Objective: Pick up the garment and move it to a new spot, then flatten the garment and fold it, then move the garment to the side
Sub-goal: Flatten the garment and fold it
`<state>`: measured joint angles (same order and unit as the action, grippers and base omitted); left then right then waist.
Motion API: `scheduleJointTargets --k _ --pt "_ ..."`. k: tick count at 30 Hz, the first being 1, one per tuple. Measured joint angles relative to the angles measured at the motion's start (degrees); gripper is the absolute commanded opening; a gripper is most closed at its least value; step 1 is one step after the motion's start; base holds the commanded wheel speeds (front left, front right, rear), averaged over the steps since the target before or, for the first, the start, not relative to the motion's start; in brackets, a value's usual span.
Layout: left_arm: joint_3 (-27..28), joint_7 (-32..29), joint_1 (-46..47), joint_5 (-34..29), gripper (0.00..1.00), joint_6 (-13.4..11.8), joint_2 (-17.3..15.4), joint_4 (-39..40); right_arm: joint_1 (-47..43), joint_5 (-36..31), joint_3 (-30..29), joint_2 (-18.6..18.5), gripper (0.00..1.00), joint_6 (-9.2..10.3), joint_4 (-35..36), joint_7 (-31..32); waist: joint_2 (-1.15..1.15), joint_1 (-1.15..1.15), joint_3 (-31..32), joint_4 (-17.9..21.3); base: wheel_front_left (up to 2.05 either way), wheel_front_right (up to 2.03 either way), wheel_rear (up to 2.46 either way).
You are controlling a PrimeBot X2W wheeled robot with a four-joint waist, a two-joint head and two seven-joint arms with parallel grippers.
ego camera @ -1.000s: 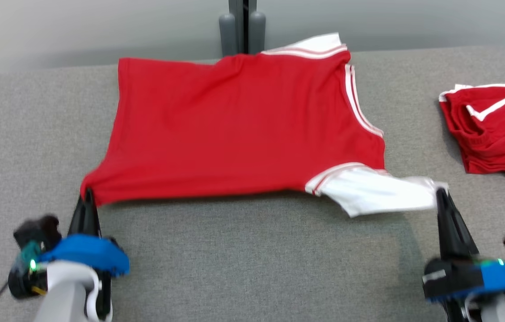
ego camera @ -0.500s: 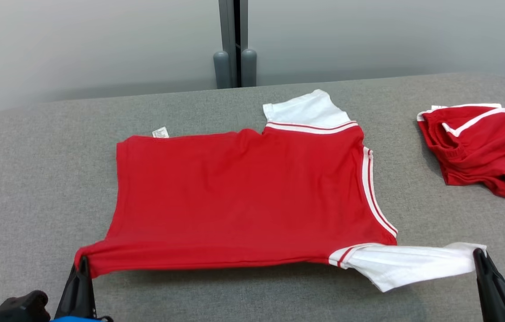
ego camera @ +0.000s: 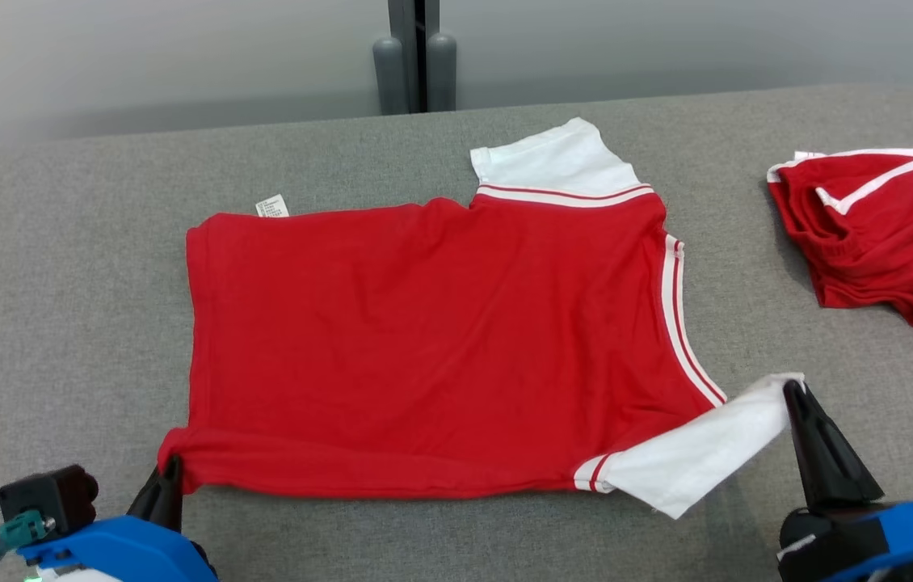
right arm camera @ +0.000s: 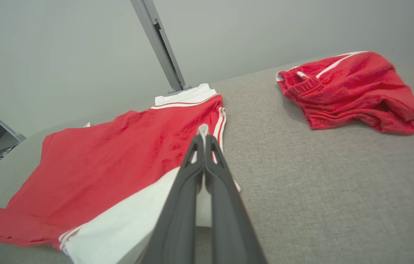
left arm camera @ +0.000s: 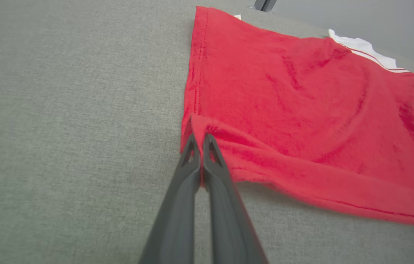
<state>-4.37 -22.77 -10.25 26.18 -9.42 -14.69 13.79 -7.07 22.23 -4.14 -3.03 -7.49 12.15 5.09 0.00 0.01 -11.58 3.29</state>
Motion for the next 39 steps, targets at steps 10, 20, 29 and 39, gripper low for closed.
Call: scheduleJointTargets --k 10,20,29,39 --pt "0.2 -4.9 10.0 4.4 0.0 3.4 -2.2 -8.3 19.6 1.6 3.2 -3.9 0.0 0.01 -19.9 -2.7 0.01 0.0 -5.0 -1.0 0.0 0.0 0.0" --pt "-0.5 -3.1 17.1 7.8 1.0 7.2 -0.7 -13.2 31.0 3.7 9.9 -8.1 0.38 0.0 -34.5 -10.4 0.01 0.0 -6.9 -2.3 0.0 0.0 0.0" --pt "-0.1 12.8 17.6 3.6 1.0 8.1 2.3 -14.1 31.8 0.4 12.4 -10.3 1.0 0.01 -36.3 -19.6 0.01 -0.01 -6.6 -2.8 0.0 0.0 0.0" --pt "-3.4 30.1 14.7 -8.3 1.0 4.1 4.2 -14.8 19.1 -7.6 4.9 -7.1 1.0 0.0 -20.6 -20.1 -0.01 -0.02 -4.2 -2.8 0.0 0.0 0.0"
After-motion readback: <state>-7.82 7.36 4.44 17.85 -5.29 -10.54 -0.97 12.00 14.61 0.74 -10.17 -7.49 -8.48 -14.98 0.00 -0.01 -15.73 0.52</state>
